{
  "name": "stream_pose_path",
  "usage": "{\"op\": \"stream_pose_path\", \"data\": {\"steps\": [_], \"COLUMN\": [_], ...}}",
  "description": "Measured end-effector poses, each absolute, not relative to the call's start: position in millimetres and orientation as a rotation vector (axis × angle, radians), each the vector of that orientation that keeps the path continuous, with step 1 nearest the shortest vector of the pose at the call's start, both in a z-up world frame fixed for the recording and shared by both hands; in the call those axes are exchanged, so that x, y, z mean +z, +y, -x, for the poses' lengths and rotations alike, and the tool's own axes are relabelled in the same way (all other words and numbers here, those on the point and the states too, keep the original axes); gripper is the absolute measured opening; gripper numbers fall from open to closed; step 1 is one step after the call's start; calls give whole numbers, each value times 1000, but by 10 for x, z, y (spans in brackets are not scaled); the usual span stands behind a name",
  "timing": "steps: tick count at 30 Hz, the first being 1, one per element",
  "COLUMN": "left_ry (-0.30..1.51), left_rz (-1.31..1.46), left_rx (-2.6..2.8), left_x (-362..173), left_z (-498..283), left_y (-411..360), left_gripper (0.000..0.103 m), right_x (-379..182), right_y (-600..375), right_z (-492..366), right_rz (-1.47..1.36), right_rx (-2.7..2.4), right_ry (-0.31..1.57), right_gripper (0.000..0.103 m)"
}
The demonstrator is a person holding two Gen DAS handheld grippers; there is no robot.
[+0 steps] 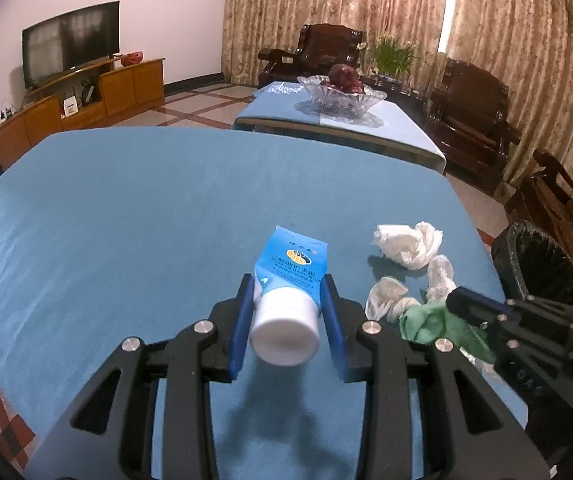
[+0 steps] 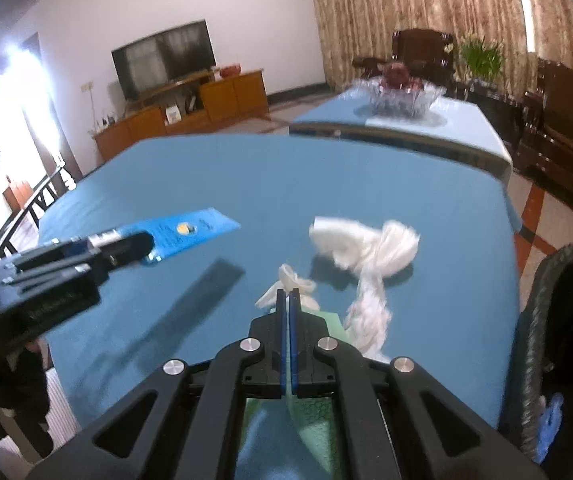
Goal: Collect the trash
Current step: 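Hold the tube in the left gripper while the right regrips the glove with tissue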
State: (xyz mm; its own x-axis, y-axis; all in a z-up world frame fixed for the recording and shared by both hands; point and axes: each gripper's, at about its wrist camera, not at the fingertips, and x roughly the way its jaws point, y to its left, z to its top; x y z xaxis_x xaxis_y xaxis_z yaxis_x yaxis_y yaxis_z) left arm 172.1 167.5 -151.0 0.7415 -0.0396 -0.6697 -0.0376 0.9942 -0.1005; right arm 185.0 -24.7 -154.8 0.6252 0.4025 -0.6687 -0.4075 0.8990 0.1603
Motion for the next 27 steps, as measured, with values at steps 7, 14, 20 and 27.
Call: {"op": "stream_pose_path", "data": {"steps": [7, 14, 20, 27], "left_ry": [756, 755, 751, 734], "left_rz": [123, 131, 128, 124], "left_rx": [7, 8, 4, 1], "left_x": [-1610, -1619, -1589, -1499], "left_z": [-1702, -1702, -1693, -1665], "left_y": [1719, 1729, 1731, 1702], "left_gripper": [32, 32, 32, 32], "right_x": [-1583, -1690, -1849, -1601], "right_y": [-189, -170, -146, -248], "right_z": [-1850, -1787, -1772, -1740], "right_rz": [73, 104, 142, 78], "right_rx": [445, 445, 425, 457], "right_ry": [790, 846, 892, 833], "right_gripper": [8, 27, 26, 7]}}
